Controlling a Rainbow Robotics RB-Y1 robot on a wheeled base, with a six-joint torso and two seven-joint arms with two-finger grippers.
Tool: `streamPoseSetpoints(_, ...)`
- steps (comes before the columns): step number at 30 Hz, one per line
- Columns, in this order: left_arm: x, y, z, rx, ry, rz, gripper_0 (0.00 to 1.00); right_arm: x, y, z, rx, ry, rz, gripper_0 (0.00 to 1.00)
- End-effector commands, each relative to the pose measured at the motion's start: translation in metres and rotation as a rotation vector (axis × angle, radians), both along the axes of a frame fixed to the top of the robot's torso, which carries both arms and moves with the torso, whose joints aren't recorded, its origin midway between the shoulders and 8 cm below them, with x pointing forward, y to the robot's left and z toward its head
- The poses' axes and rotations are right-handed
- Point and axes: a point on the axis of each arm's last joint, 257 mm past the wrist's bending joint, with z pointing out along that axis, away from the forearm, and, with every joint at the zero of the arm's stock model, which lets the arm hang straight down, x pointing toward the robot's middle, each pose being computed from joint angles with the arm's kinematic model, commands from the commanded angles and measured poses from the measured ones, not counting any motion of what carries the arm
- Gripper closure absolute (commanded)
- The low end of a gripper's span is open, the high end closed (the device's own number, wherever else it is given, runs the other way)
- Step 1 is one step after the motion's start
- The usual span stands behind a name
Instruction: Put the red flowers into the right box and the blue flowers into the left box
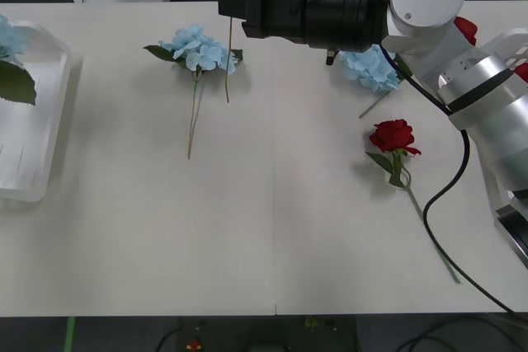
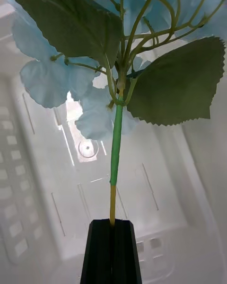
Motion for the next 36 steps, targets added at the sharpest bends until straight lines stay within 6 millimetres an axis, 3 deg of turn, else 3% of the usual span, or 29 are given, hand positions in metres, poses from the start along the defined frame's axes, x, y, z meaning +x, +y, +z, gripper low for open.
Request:
streamPoseSetpoints(1,0.023,0.040,0.043,-0.031,-0.071,0.130,1.00,-0.015,0.029,0.034,0.022,-0.034,0.050,1.00)
streamPoseSetpoints(7,0.045,0.070,0.036,0.015,-0.078,0.219,1.00,-0.018,0.035,0.036,0.035,-0.024,0.058,1.00)
streamPoseSetpoints(10,0.046,0.091,0.024,0.080,-0.080,0.265,1.00,-0.019,0.036,0.036,0.036,-0.023,0.058,1.00)
streamPoseSetpoints(12,0.041,0.105,0.005,0.118,-0.048,0.292,1.00,-0.020,0.038,0.039,0.042,-0.022,0.063,1.00)
streamPoseSetpoints(18,0.043,0.101,-0.023,0.174,0.001,0.267,1.00,-0.022,0.044,0.040,0.043,-0.022,0.067,1.00)
streamPoseSetpoints(19,0.043,0.101,-0.024,0.179,0.005,0.263,0.80,-0.023,0.045,0.040,0.042,-0.022,0.067,1.00)
streamPoseSetpoints(20,0.043,0.101,-0.023,0.179,0.004,0.261,0.26,-0.023,0.046,0.039,0.042,-0.023,0.066,1.00)
streamPoseSetpoints(21,0.044,0.100,-0.023,0.177,0.003,0.259,0.01,-0.022,0.046,0.039,0.041,-0.025,0.063,1.00)
streamPoseSetpoints(25,0.047,0.096,-0.021,0.186,-0.002,0.229,0.00,-0.021,0.050,0.037,0.037,-0.026,0.058,1.00)
streamPoseSetpoints(28,0.055,0.086,-0.007,0.197,-0.041,0.168,0.00,-0.023,0.052,0.036,0.038,-0.020,0.059,1.00)
streamPoseSetpoints(32,0.062,0.052,0.009,0.072,-0.090,0.072,0.00,-0.022,0.054,0.034,0.038,-0.018,0.055,1.00)
streamPoseSetpoints(36,0.064,-0.006,0.025,-0.135,-0.136,-0.073,0.00,-0.022,0.056,0.035,0.043,-0.017,0.053,1.00)
